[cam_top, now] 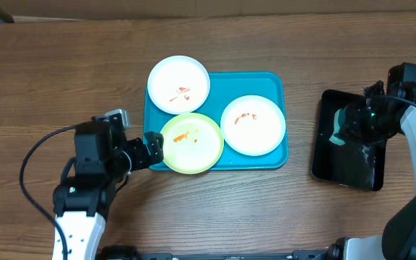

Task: Clean dirty plates on tray and stack at the side
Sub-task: 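Reach the left gripper to the yellow plate rim and grasp it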

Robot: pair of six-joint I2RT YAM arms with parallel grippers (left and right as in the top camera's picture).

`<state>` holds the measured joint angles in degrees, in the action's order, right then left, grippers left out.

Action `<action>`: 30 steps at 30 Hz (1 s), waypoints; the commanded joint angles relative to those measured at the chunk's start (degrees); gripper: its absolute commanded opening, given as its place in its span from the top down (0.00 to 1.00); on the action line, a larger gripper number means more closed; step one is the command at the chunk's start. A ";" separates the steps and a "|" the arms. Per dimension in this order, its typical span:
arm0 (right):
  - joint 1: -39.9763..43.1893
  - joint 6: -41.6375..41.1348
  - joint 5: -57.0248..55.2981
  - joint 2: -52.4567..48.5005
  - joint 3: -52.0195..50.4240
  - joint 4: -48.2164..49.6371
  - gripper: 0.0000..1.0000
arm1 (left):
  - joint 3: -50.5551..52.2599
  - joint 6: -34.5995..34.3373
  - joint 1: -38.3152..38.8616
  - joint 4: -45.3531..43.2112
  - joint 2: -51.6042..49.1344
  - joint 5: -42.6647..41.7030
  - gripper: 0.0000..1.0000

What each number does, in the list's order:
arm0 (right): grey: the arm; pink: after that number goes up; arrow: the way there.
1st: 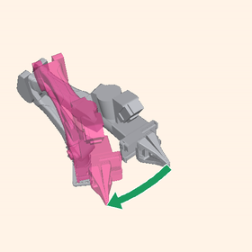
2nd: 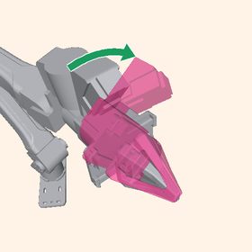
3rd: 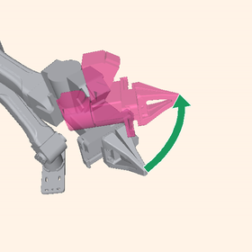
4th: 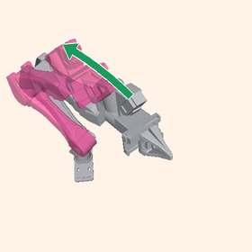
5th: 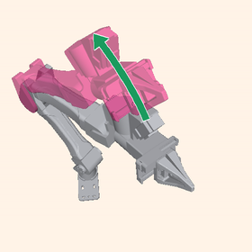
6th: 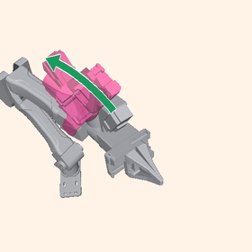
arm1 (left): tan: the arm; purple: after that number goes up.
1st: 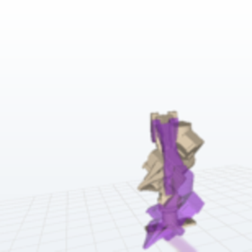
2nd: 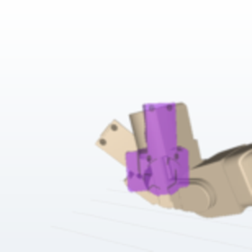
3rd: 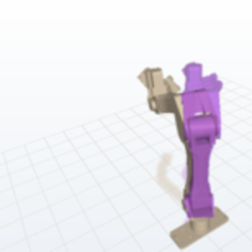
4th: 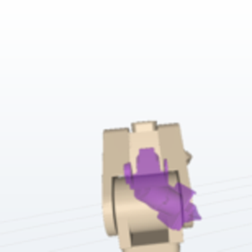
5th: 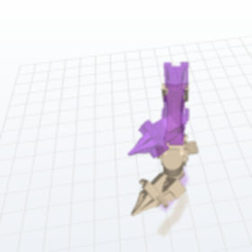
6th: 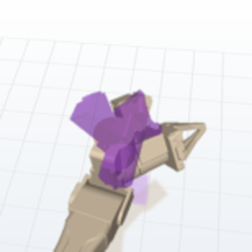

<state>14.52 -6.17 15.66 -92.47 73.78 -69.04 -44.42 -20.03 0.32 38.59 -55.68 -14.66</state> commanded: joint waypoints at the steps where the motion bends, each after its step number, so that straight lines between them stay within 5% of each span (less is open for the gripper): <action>1: 0.07 0.26 0.28 0.85 1.11 -0.07 0.96 | -1.36 -1.03 -0.28 -0.09 -3.19 -3.91 0.03; 4: 0.07 0.24 0.31 0.87 1.11 -0.09 0.96 | -1.36 -1.05 -0.28 -0.11 -6.73 -6.97 0.13; 14: 0.07 0.26 0.31 0.87 1.11 -0.15 0.96 | -1.36 -2.32 -0.31 -0.15 -17.70 -16.31 0.17; 22: 0.07 0.26 0.31 0.87 1.11 -0.13 0.96 | -1.36 -2.29 -0.31 1.46 -20.98 -15.45 0.22; 30: 0.07 0.28 0.28 0.87 1.11 -0.20 0.96 | -1.36 -2.32 -0.31 4.74 -21.18 -6.05 0.22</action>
<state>14.52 -6.17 15.68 -92.47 73.78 -69.30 -44.51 -21.56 0.32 43.11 -76.31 -24.47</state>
